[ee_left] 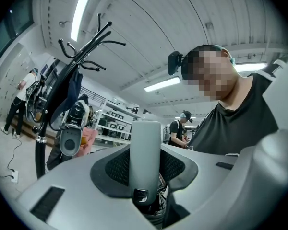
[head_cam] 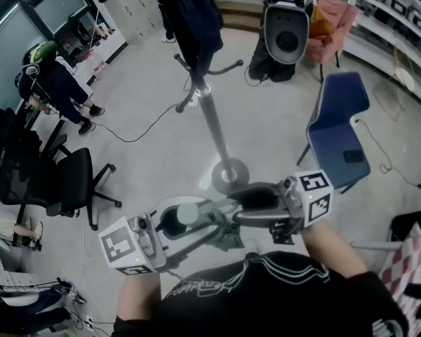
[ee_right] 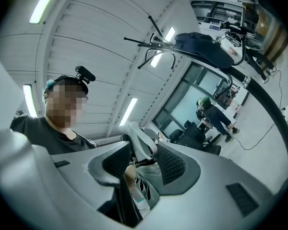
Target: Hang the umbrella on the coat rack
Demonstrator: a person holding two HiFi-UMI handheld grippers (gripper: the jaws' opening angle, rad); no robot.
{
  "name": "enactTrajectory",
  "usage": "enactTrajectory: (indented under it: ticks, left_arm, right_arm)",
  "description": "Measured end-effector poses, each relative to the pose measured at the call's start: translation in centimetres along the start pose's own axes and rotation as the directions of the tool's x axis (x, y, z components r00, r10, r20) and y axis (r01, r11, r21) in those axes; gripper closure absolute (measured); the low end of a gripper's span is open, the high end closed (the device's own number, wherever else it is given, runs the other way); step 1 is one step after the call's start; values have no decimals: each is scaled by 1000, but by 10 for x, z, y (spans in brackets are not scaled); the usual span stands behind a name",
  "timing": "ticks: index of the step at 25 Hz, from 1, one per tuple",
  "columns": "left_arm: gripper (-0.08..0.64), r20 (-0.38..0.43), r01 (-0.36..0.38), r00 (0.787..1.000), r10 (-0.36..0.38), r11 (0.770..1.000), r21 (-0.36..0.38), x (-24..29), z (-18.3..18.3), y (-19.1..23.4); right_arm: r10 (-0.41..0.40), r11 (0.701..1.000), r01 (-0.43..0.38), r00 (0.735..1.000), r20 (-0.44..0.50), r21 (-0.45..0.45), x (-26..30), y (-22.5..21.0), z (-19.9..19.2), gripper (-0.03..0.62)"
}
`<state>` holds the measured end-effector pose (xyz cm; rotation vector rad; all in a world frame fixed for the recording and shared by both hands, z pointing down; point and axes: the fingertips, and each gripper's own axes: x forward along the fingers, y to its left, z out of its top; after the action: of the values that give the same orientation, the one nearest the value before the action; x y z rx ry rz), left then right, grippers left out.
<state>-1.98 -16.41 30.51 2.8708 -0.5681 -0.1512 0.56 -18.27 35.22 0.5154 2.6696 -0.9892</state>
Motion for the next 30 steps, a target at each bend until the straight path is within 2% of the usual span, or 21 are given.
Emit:
enactTrajectory:
  ticks: [6, 8, 14, 17, 22, 26, 30]
  left_arm:
    - [423, -18, -50, 999, 50, 999, -10, 6, -5, 15]
    - [423, -33, -83, 996, 83, 996, -12, 8, -7, 22]
    - [423, -87, -215, 973, 215, 977, 4, 16, -16, 45]
    - [423, -62, -280, 958, 280, 960, 14, 17, -18, 51]
    - [423, -32, -375, 927, 375, 927, -21, 12, -24, 63]
    - [425, -18, -416, 909, 416, 909, -28, 3, -22, 67]
    - [425, -2, -473, 881, 473, 880, -44, -17, -15, 89]
  right_arm:
    - [-39, 999, 40, 998, 54, -12, -12, -15, 17, 517]
    - [-48, 998, 50, 996, 74, -27, -16, -16, 26, 538]
    - [-101, 984, 113, 991, 87, -139, -22, -12, 52, 552]
    - [-124, 971, 138, 989, 82, -196, -22, -8, 60, 554]
    - [-178, 943, 186, 983, 55, -275, -14, -5, 66, 558]
    - [-227, 935, 233, 972, 53, -268, -6, -12, 68, 560]
    - [-271, 925, 281, 960, 74, -255, 10, -30, 77, 565]
